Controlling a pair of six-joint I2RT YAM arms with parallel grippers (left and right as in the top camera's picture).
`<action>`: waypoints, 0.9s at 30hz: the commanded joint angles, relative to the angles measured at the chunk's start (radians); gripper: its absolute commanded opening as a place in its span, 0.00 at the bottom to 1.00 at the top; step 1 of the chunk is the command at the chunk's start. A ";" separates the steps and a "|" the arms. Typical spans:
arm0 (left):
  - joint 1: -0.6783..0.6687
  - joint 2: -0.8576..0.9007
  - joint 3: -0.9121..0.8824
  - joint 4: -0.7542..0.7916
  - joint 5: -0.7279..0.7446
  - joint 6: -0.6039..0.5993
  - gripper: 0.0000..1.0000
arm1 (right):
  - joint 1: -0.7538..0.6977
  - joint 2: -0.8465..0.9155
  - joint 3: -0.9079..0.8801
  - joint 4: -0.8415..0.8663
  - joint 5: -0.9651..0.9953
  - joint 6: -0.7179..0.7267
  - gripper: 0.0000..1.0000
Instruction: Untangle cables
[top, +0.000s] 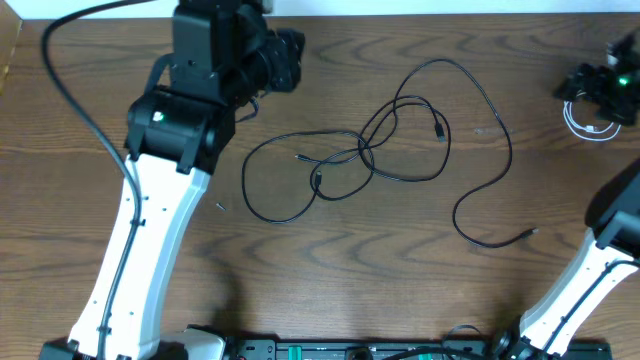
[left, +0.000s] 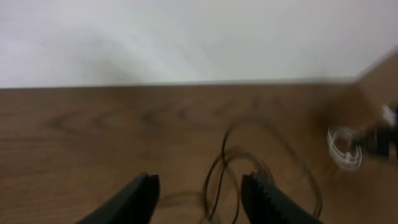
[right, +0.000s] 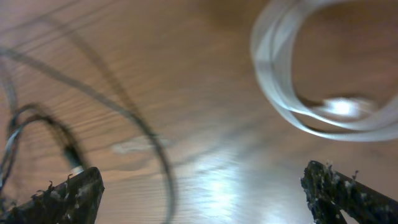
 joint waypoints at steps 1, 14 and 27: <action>-0.020 0.082 -0.002 -0.048 0.098 0.158 0.55 | 0.046 -0.007 0.010 0.002 -0.073 -0.052 0.99; -0.115 0.386 -0.002 -0.127 0.303 0.520 0.76 | 0.154 -0.007 0.010 0.014 -0.072 -0.052 0.99; -0.166 0.584 -0.002 -0.240 0.208 0.633 0.78 | 0.177 -0.007 0.008 0.011 -0.072 -0.052 0.99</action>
